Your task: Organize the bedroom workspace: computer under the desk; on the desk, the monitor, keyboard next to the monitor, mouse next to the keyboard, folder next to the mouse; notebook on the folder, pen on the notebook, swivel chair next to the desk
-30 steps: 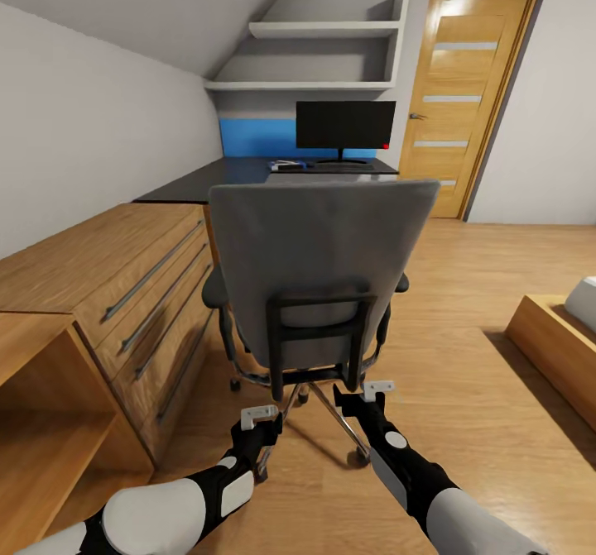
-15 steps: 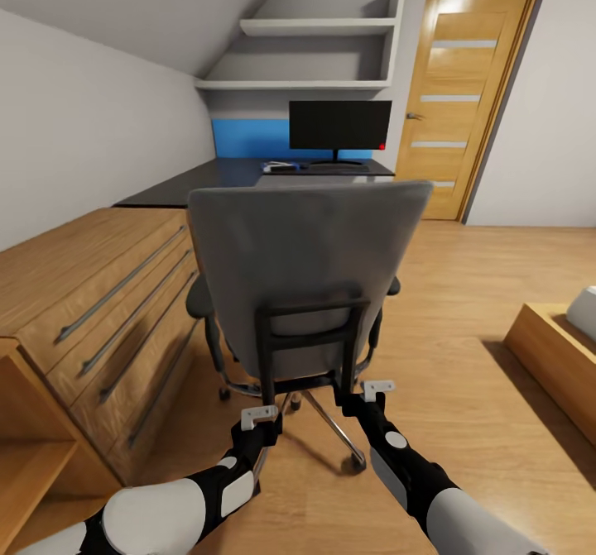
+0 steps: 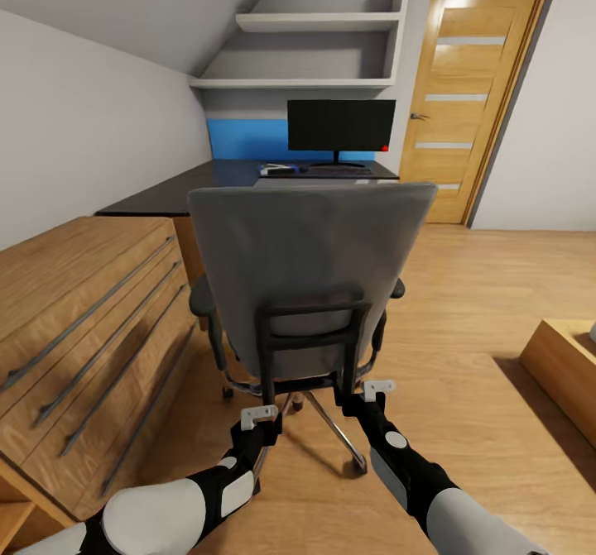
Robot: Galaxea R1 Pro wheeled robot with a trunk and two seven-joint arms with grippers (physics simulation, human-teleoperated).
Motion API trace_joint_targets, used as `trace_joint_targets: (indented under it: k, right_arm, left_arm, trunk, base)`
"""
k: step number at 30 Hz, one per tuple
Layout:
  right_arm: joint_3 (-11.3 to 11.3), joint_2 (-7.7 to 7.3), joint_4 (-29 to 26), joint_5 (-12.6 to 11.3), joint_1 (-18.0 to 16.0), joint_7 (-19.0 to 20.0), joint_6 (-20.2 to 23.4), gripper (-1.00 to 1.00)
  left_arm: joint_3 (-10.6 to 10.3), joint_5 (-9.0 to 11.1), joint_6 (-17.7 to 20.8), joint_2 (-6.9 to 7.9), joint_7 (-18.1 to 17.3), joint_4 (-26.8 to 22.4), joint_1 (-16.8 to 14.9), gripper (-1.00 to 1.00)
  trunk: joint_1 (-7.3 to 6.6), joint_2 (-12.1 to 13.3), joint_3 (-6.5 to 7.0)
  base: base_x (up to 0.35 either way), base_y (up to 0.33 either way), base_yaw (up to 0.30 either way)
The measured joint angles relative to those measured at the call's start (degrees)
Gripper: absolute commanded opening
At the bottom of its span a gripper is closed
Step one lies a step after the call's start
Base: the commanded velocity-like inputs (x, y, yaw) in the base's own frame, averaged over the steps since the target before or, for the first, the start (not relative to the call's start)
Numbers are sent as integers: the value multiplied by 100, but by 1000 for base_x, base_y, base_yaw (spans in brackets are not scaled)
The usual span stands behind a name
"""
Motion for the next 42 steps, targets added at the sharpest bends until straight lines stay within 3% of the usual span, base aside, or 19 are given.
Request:
trace_joint_targets:
  k: [11,32,42]
  right_arm:
    - [5,0,0,2,0,-15,-5,100]
    - [17,2,-12,12,1,-7,-4,100]
    - [10,1,-7,4,1,-22,-5,100]
  left_arm:
    - [16,17,-7,0,8,0,0,100]
    - [-110,-66,-8,0,8,0,0,100]
    - [-78,-37,-11,0,8,4,0,100]
  trunk:
    - [0,0,2]
    - [0,0,89]
    - [0,0,96]
  base:
    - [331,14,-14]
    - [333,-16,-188]
    - [333,1,-17]
